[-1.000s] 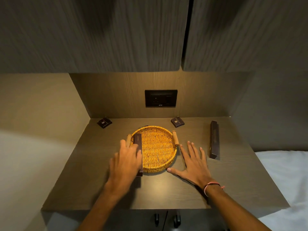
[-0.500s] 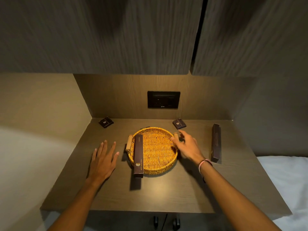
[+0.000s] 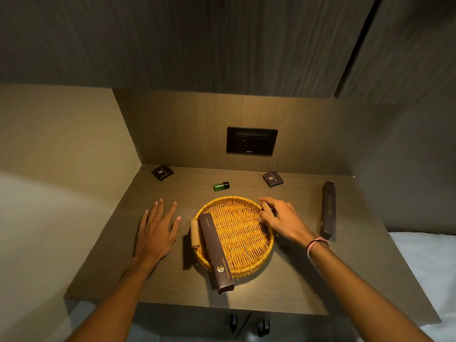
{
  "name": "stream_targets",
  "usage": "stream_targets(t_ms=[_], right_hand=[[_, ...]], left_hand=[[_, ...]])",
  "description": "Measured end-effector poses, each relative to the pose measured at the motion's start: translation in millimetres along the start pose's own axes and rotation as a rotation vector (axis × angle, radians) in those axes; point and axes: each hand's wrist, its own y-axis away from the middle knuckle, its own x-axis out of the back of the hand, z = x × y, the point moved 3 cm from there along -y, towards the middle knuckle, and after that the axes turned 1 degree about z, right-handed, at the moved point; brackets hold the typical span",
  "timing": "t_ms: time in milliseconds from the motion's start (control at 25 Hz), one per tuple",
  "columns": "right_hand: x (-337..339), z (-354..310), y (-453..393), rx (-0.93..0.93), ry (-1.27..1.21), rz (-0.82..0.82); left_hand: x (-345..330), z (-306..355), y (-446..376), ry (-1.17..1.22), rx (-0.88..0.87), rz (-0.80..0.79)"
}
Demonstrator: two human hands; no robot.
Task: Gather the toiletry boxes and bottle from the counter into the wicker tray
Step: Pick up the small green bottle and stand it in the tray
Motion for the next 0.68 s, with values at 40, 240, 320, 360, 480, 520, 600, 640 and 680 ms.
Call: stream_targets(t_ms=[40,240,320,360,480,520,600,640,680], right_hand=[[-0.9,1.3,-0.3,0.000,0.011,-0.011],[3.3,-15.2,-20.8,0.033,0.084,0.141],[2.6,-38.4,-47.1,0.138,0.141,0.174],[-1.3,-51.2,-64.3,0.184,0.187,0.142],[-22.0,-75.9,-110.9,0.201,0.349,-0.044],[-29.2,-77.0,-122.2,0.175,0.393,-0.091],[-40.3,-71.1,-135.0,0.130,0.433,-0.121],[-42.8,-67.6,-137.8,0.119,0.433,-0.109],[-42.8,-65.6,-138.6,0.117,0.426,-0.092]], left_hand=[[0.4,0.7,0.5,0.006,-0.001,0.007],[-0.3,0.8,1.8,0.011,0.005,0.018],[0.3,0.5,2.2,0.022,0.010,0.020],[0.9,-0.2,2.5,0.033,0.012,0.020],[1.8,0.5,1.6,0.048,0.007,0.026],[2.1,1.0,1.3,0.053,0.005,0.030],[2.1,0.7,1.5,0.058,0.003,0.035],[2.0,-0.3,1.5,0.060,0.004,0.035],[2.0,-1.0,1.4,0.062,0.009,0.033]])
